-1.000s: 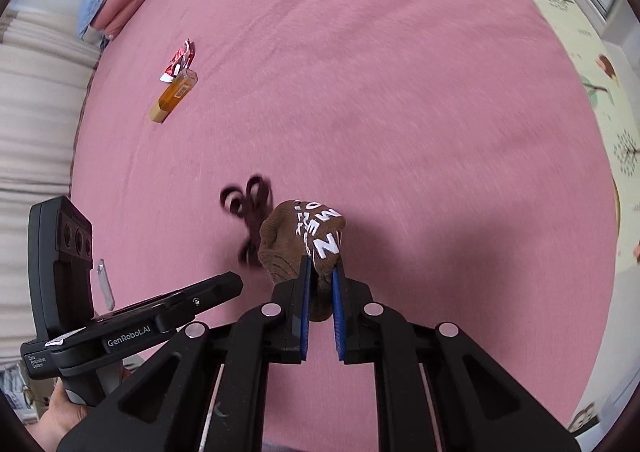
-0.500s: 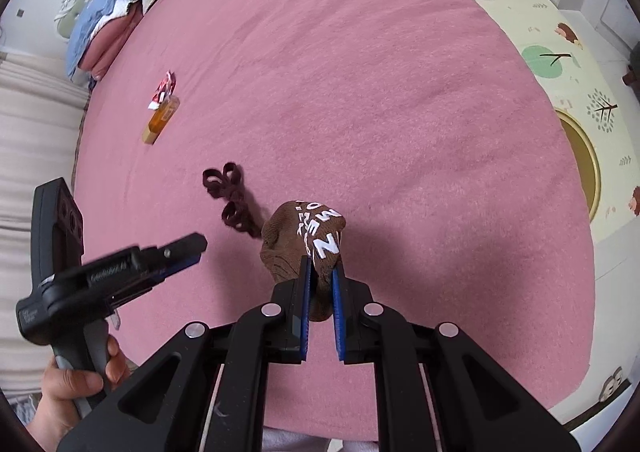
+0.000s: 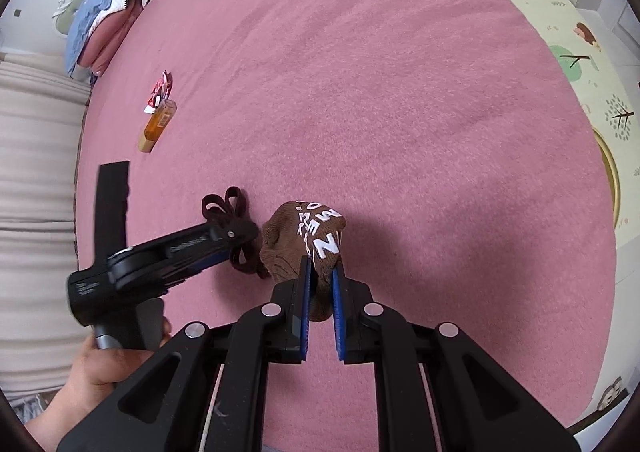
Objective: Collect trash
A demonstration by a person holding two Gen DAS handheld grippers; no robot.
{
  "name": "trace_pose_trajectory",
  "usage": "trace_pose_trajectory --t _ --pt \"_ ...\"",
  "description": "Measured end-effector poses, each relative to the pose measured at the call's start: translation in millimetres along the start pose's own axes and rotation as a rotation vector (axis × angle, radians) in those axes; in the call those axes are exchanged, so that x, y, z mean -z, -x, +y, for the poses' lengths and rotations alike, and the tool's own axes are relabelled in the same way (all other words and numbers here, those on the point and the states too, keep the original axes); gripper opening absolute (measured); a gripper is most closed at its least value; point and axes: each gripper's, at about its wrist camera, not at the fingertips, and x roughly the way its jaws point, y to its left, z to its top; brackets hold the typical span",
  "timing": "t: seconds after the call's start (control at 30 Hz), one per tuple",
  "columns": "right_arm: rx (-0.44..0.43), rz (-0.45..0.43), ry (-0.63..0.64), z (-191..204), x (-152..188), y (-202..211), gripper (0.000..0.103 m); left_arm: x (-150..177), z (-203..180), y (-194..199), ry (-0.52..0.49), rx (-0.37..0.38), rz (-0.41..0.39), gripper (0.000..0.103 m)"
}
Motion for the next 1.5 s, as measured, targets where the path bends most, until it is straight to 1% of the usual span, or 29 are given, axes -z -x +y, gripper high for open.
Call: trace_pose_trajectory --t 0.07,0.1,0.13,0.17,0.23,0.33,0.53,0.67,0.73,0.83,0.87,1.0,1.07,1.2,1.27,1.3,1.4,1.5 --pt "0.000 0.014 0.004 1 -2 -5 0.010 -4 0 -5 -0.002 -0.016 0.008 0.041" --pt "0.002 0.021 0.009 2 -3 -8 0.010 -6 0 -6 -0.008 -0.019 0.006 0.034" --pt "0.002 0.026 0.010 3 -3 -10 0.010 -6 0 -5 -0.014 -0.017 0.004 0.023" --pt "0.001 0.032 0.008 3 -3 -12 0.010 -6 0 -4 -0.023 -0.007 0.003 0.020" --pt "-0.004 0.038 0.006 5 -3 -13 0.010 -6 2 1 -0.028 0.013 0.004 0.019" --pt "-0.016 0.034 0.009 8 -3 -10 0.010 0 8 14 -0.036 0.066 0.003 0.019" --pt "-0.038 -0.014 0.016 14 5 11 0.010 24 17 49 -0.052 0.165 -0.013 0.019" --pt "-0.037 -0.052 0.010 13 18 32 0.010 38 13 75 -0.094 0.200 -0.029 0.019" --pt "-0.033 -0.074 0.000 11 26 42 0.010 48 6 86 -0.137 0.211 -0.033 0.019" --pt "-0.029 -0.112 -0.025 2 41 60 0.010 68 -16 93 -0.211 0.215 -0.023 0.019" --pt "-0.026 -0.128 -0.036 -2 46 66 0.010 71 -16 96 -0.230 0.218 -0.018 0.019" --pt "-0.017 -0.185 -0.092 -20 64 88 0.010 95 -46 93 -0.342 0.209 0.008 0.019" --pt "-0.011 -0.214 -0.116 -31 71 98 0.010 103 -60 93 -0.381 0.206 0.017 0.019" --pt "-0.010 -0.268 -0.180 -58 82 119 0.010 122 -108 89 -0.497 0.189 0.016 0.019" --pt "-0.014 -0.292 -0.214 -74 88 130 0.010 127 -129 85 -0.536 0.186 0.017 0.019" --pt "-0.015 -0.303 -0.227 -84 90 135 0.010 131 -137 84 -0.548 0.187 0.019 0.019" --pt "-0.015 -0.326 -0.260 -109 95 148 0.010 143 -178 74 -0.600 0.177 0.024 0.019" --pt "-0.014 -0.342 -0.297 -140 96 161 0.010 152 -211 64 -0.631 0.173 0.031 0.019"
